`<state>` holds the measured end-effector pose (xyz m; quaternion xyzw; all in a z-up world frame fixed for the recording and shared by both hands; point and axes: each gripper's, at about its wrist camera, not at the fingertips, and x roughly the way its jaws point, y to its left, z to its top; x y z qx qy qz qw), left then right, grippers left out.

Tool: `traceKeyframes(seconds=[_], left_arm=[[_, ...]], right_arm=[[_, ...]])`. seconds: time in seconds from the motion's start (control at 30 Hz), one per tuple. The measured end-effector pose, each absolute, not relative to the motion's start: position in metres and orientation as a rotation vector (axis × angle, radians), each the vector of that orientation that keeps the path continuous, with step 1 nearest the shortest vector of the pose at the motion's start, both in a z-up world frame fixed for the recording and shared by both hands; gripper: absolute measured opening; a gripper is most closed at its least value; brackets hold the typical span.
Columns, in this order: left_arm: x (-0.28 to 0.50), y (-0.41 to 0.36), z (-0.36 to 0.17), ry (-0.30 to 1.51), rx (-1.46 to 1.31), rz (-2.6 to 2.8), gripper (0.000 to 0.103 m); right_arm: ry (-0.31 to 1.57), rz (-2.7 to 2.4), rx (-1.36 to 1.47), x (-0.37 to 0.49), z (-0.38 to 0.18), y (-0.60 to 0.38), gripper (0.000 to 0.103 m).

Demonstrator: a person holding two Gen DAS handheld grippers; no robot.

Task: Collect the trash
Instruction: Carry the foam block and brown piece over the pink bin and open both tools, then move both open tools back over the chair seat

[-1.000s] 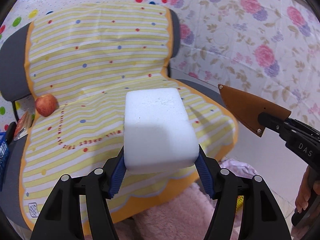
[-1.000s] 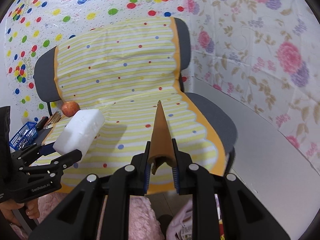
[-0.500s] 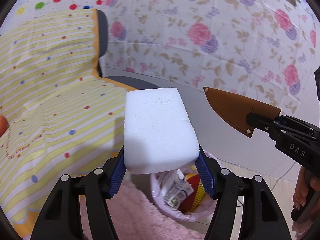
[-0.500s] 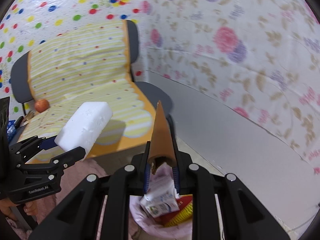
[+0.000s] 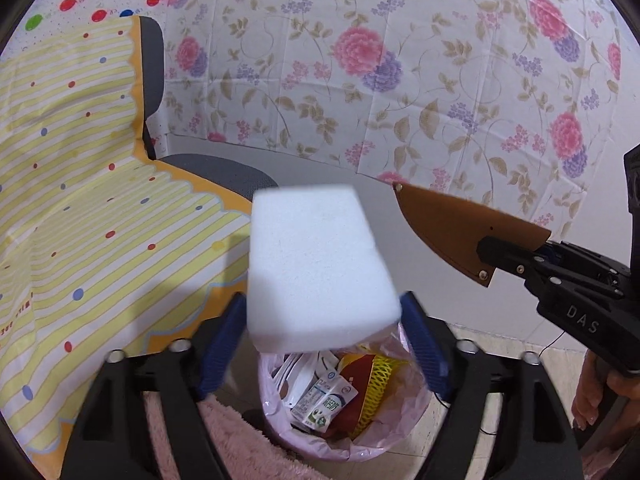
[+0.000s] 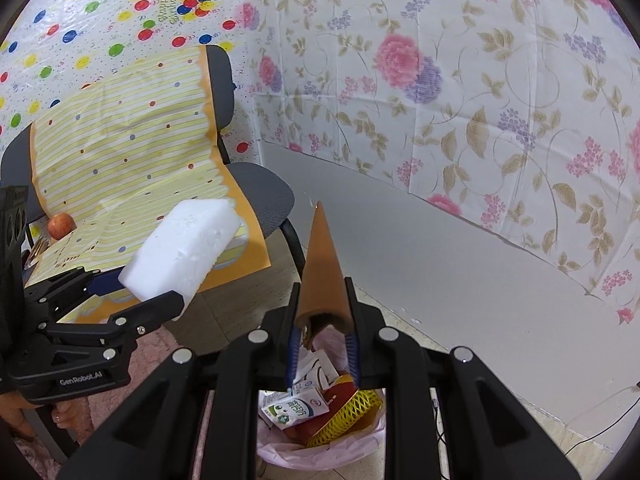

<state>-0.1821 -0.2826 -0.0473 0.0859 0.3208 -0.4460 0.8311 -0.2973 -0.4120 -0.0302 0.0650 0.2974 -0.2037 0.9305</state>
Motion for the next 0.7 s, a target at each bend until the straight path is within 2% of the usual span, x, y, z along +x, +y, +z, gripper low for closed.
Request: traceKeyframes(seconds=[0.1, 0.13, 0.17, 0.4, 0.5, 0.6, 0.67, 0.7], left_arm=[[-0.178, -0.281, -0.048, 0.688, 0.179, -0.931, 0.088], [-0.177, -0.280, -0.049, 0.689, 0.185, -0.918, 0.088], [-0.176, -0.278, -0.049, 0.689, 0.188, -0.910, 0.088], [-0.172, -0.264, -0.045, 0.692, 0.184, -0.849, 0.088], [-0.174, -0.257, -0.041, 0.688, 0.196, -0.834, 0.088], [-0.173, -0.249, -0.038, 0.695, 0.205, -0.813, 0.088], [-0.171, -0.240, -0.033, 0.706, 0.202, -0.790, 0.089], [-0.169, -0.235, -0.031, 0.714, 0.197, -0.777, 0.090]], right_arm=[[0.626, -0.417, 0.150, -0.291, -0.038, -0.420, 0.027], [0.632, -0.419, 0.156, -0.290, -0.040, -0.421, 0.039], [0.633, -0.415, 0.166, -0.291, -0.043, -0.423, 0.047], [0.628, -0.428, 0.178, -0.294, -0.042, -0.426, 0.048], [0.626, -0.422, 0.177, -0.294, -0.037, -0.424, 0.057], [0.622, -0.411, 0.169, -0.293, -0.031, -0.417, 0.070], [0.619, -0.408, 0.163, -0.292, -0.026, -0.412, 0.085], [0.613, -0.411, 0.155, -0.291, -0.023, -0.409, 0.089]])
